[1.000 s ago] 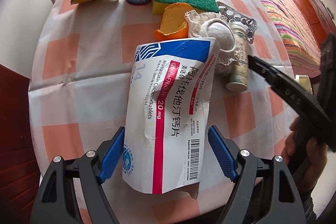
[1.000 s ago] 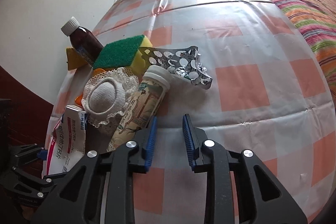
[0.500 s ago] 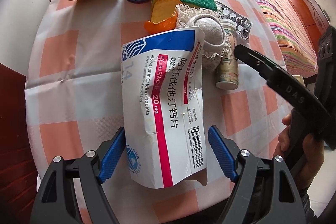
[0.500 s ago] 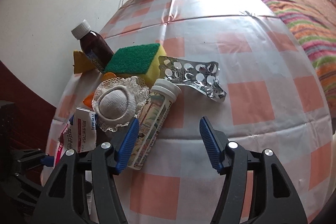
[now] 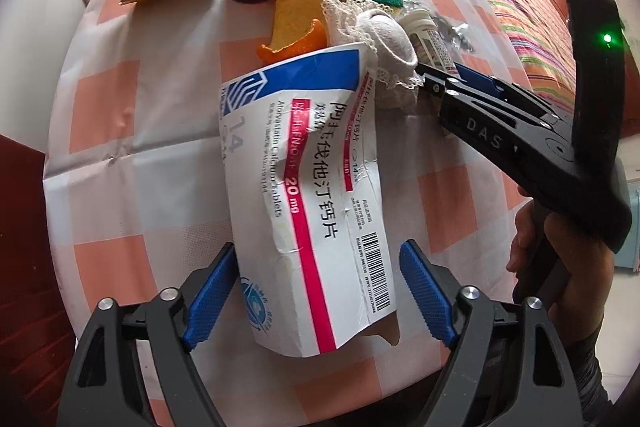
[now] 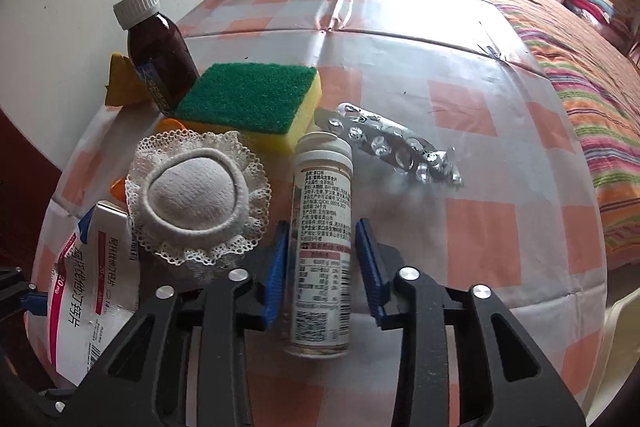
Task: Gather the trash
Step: 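Grasp the white pill bottle with the right gripper while the left holds the medicine box, then carry both items to the cream bin and release them from both grippers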
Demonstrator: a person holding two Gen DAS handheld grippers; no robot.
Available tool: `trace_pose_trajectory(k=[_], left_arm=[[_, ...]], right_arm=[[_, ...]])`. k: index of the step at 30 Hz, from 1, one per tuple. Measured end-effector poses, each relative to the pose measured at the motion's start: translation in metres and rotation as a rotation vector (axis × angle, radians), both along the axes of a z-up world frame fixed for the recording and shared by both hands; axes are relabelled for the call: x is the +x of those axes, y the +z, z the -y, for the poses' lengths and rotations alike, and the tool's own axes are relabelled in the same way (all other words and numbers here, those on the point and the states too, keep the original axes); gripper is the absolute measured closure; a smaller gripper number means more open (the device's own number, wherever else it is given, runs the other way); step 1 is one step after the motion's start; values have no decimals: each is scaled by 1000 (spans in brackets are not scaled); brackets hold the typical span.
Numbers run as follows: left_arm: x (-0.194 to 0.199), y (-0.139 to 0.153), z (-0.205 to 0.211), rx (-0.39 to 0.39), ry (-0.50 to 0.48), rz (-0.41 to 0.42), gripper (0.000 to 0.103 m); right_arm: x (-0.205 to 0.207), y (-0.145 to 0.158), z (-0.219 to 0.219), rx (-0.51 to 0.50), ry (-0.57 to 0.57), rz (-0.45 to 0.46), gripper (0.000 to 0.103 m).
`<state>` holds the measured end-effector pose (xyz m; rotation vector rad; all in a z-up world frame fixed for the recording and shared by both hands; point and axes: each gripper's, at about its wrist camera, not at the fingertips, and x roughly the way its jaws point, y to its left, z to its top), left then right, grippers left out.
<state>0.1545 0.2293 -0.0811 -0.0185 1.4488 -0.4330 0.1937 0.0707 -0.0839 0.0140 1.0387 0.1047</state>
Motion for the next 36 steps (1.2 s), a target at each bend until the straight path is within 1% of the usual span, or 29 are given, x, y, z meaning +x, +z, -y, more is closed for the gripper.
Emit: trace_pose_trajectory(k=[3,5,7,8,10,12,15,18,20,24,28,33,36], left_arm=[[-1,0,4,16,13,13,21],[-3,1,7,26,16,45,21],[-7,1,9,51,17,97,29],[-8,2,9,51,17,118,33],[-10,3,8,18,29,132,36],[-10,3,3,-27,49,141,45],[-13,2,-1,-49,95,180,46],[-20,3,-4,-69,142,227,47],[-26,8,-3,-71,166,280,47],[-40,28,12,-86,169,385,47],[-46,45,43,-115,124,453,47],[-50,59,88,-180,23,468,47],[-54,67,121,-219,-37,470,47]], right_arm=[[-3,2,11,45,-10,1,75],[-8,6,18,67,-19,17,75],[-16,13,28,144,-23,25,75],[-22,16,34,187,-26,28,75],[-32,21,44,245,-35,44,75],[-41,26,56,297,-48,59,75],[-55,35,76,370,-59,86,75],[-63,45,97,394,-75,126,76],[-71,51,111,407,-88,148,76],[-84,57,144,421,-130,194,75],[-97,59,177,435,-186,223,75],[-114,55,216,432,-274,253,75],[-129,54,246,392,-351,291,75]])
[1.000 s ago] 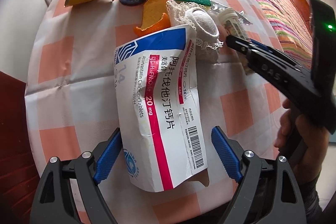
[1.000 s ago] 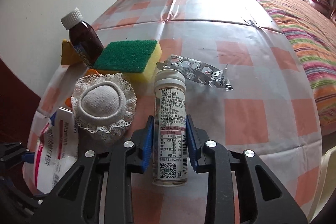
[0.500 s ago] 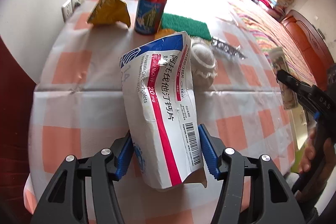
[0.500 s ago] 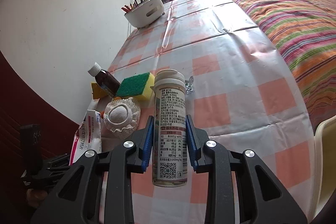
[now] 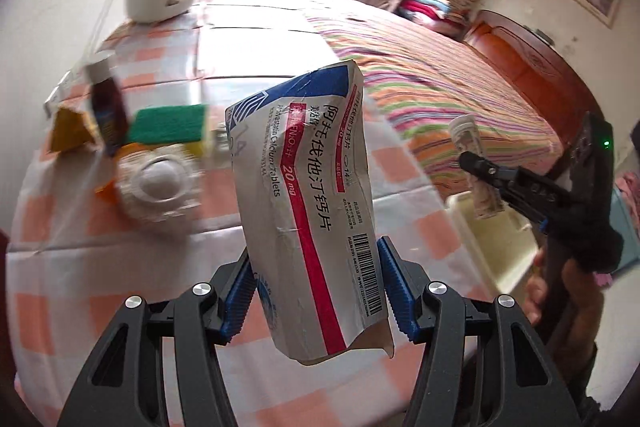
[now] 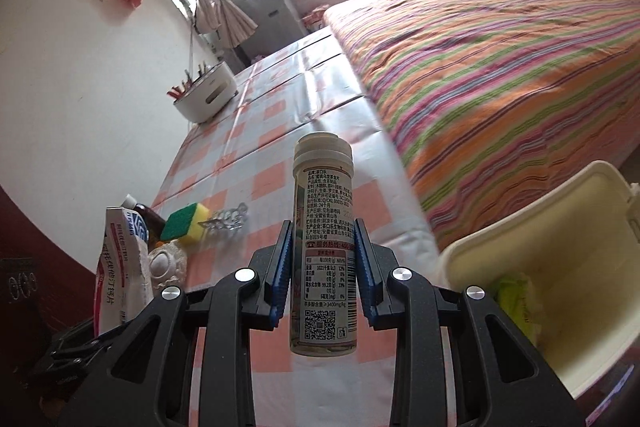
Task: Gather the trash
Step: 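Carry both items to the cream bin and release them from both grippers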
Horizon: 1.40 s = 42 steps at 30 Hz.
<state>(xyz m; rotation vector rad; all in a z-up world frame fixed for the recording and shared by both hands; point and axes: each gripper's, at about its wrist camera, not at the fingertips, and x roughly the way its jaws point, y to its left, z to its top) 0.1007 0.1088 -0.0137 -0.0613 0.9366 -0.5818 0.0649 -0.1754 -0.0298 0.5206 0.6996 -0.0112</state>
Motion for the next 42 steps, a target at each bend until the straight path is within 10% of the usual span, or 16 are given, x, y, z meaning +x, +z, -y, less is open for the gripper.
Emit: trace_pose_trajectory(k=[17,31,34,42], left_arm=[[-43,4,162,-15,-311,18,47],[-44,-13,208,34,-331,4,47],[-43,-14,211,36,-331,3,47],[-41,-16,223,32,-341,-1,46]], right_arm=[[-64,-3,92,-68,-318,33,75],[-75,-16,115,-14,-378,-2,72],[-79,-18,119,15,-387,-2,53],[-106,2,136,62,-489,136,53]])
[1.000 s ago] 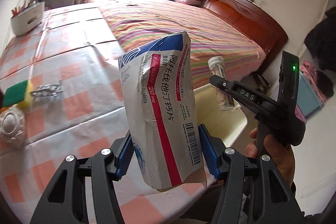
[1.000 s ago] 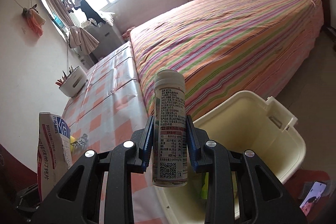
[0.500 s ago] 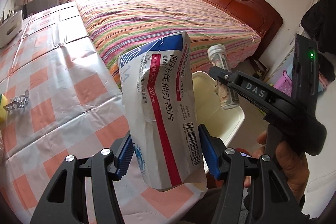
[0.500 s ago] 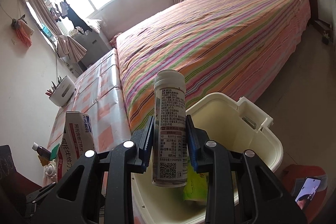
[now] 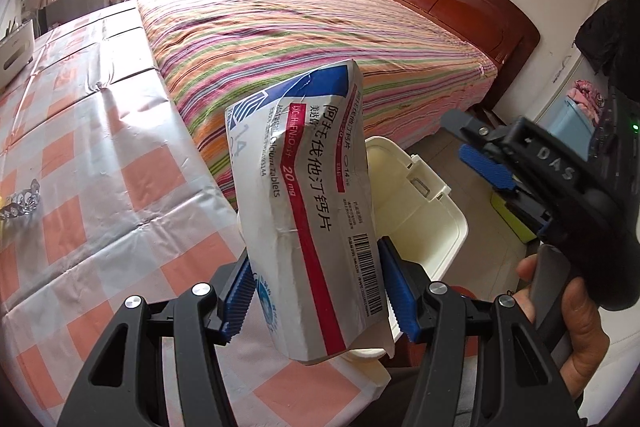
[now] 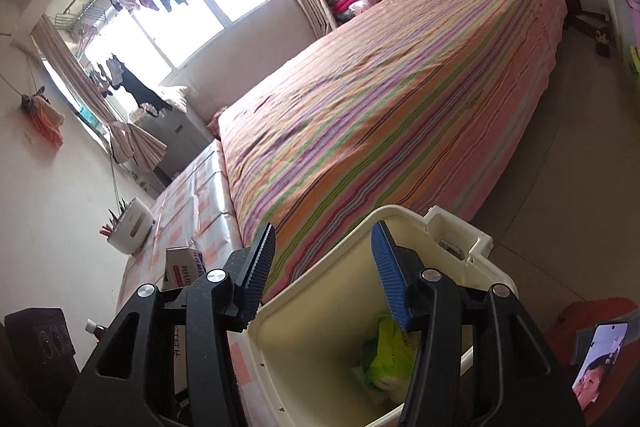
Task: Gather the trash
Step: 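Carry both items to the cream bin and release them from both grippers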
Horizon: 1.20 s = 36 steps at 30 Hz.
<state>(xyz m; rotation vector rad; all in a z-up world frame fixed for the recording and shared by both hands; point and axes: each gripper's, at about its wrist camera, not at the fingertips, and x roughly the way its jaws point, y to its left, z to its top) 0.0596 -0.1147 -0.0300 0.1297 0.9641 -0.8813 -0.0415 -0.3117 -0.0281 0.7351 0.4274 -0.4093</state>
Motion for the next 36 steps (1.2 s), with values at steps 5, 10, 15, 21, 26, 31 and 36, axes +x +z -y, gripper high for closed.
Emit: trace_pose_trajectory(k=[5,10,15,21,26,31,36], left_arm=[[0,-3,13,4,-20,-3,46],[0,-6,30,17,-40,0,46],[2,-15,46,40,-63,-7,44],[0,-22,55,2,-103,-12,37],[0,-23,50,-14,-91,-12,32],[2,-19,28,-26,-49,4,32],[-1,-14,0,-25,-25,25,31]], right_arm=[[-10,5,5,1,-35,56,53],[-17,7,7,4,-68,101,50],[-32,10,13,9,-106,145,47],[-33,10,11,9,-110,163,45],[-26,8,5,8,-96,157,44],[-22,7,2,-1,-72,153,42],[-12,6,-5,-9,-41,139,40]])
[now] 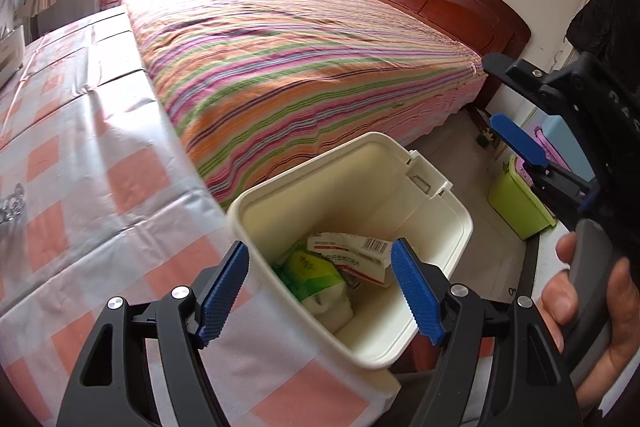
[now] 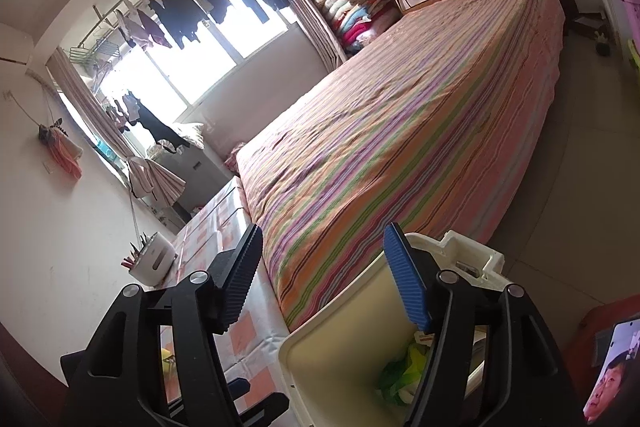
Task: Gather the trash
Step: 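Carry both items to the cream bin and release them from both grippers, then move both grippers back over the table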
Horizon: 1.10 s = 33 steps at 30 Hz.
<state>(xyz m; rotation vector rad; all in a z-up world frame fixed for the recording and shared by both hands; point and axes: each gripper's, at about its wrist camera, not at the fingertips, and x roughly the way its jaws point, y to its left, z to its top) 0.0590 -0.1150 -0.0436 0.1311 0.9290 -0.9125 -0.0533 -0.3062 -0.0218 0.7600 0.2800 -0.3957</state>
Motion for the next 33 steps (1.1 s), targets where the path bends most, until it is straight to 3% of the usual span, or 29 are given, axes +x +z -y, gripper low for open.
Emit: trace_pose_trajectory(k=[6,14,19,26,33], left_arm=[[4,7,-43,-15,55,29,31],[37,14,-112,-44,292,122,31],[49,27,-153,-56,426,235,31],[63,47,-228,-115,629,286,31],[70,60,-298,-51,806,404,31]], right_arm=[[15,3,-19,-30,53,-16,38],[41,21,-77,-159,158,-5,7],[55,32,-117,-261,234,14,7],[74,30,-162,-296,378,44,7],[114,19,-226,-400,581,-30,7]])
